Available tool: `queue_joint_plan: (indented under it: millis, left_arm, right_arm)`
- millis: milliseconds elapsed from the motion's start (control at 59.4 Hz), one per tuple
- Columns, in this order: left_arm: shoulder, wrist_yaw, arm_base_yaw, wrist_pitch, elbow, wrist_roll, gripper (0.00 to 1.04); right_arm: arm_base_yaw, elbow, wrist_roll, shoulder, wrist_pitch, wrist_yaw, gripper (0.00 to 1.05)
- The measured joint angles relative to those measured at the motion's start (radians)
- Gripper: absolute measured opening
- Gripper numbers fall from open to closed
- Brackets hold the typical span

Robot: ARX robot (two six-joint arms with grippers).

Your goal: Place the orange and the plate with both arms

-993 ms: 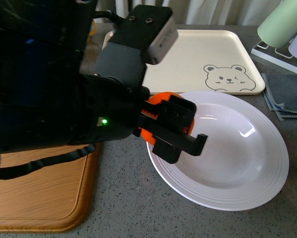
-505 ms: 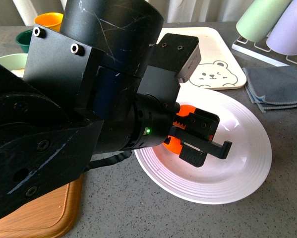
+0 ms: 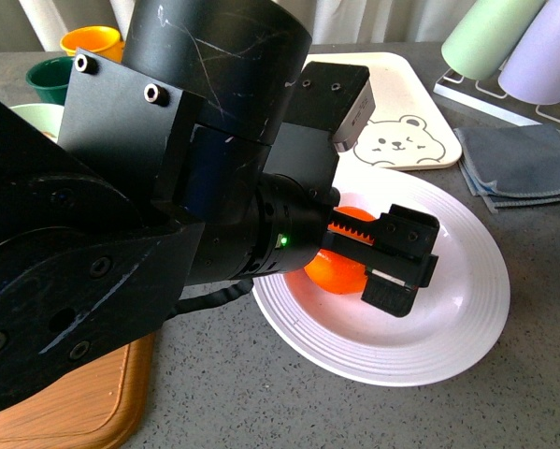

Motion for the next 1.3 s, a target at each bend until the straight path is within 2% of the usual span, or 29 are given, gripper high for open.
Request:
queue_joint_plan:
  millis: [118, 202, 269, 303, 320, 404, 521, 606, 858, 908, 993, 1295]
  left_arm:
    - [-0.232, 0.016, 0.110, 0.082, -0.164, -0.055, 0.96]
    - [-0.403, 0.021, 0.248, 0.076, -0.299, -0.046, 0.95]
    - [-0.479, -0.369, 0.315, 0.346, -0.443, 0.084, 0.78]
    - [-0.522, -0.500, 0.346, 0.415, -0.494, 0.127, 0.70]
    - [-0.540, -0.523, 0.359, 0.424, -0.509, 0.140, 0.66]
    - [-0.578, -0.506, 0.401, 0.485, -0.591, 0.177, 0.48]
    - [-0.717, -0.441, 0.467, 0.412, -0.678, 0.196, 0.16]
    - [-0.798, -0.411, 0.493, 0.364, -0.704, 0.198, 0.01]
    - [-1.074, -0.343, 0.569, 0.151, -0.768, 0.203, 0.02]
    - [-1.123, -0.266, 0.620, 0.108, -0.774, 0.204, 0.02]
    - [-1.186, -0.259, 0.656, 0.054, -0.783, 0.204, 0.02]
    - [-1.434, -0.250, 0.660, -0.172, -0.783, 0.204, 0.02]
  right_arm:
    - [0.000, 0.000, 0.000, 0.000, 0.000, 0.000, 0.96]
    - [0.000, 0.000, 0.000, 0.000, 0.000, 0.000, 0.96]
    - [0.000, 0.000, 0.000, 0.000, 0.000, -0.001, 0.96]
    - [0.000, 0.000, 0.000, 0.000, 0.000, 0.000, 0.96]
    - [0.000, 0.000, 0.000, 0.000, 0.000, 0.000, 0.96]
    - [0.000, 0.000, 0.000, 0.000, 0.000, -0.001, 0.96]
    - [0.000, 0.000, 0.000, 0.000, 0.000, -0.001, 0.96]
    - [0.000, 0.000, 0.000, 0.000, 0.000, -0.001, 0.96]
    - [0.000, 0.000, 0.000, 0.000, 0.000, -0.001, 0.96]
    - [0.000, 0.000, 0.000, 0.000, 0.000, -0.001, 0.96]
    - [0.000, 0.000, 0.000, 0.000, 0.000, 0.000, 0.96]
    - [0.000, 0.000, 0.000, 0.000, 0.000, -0.001, 0.96]
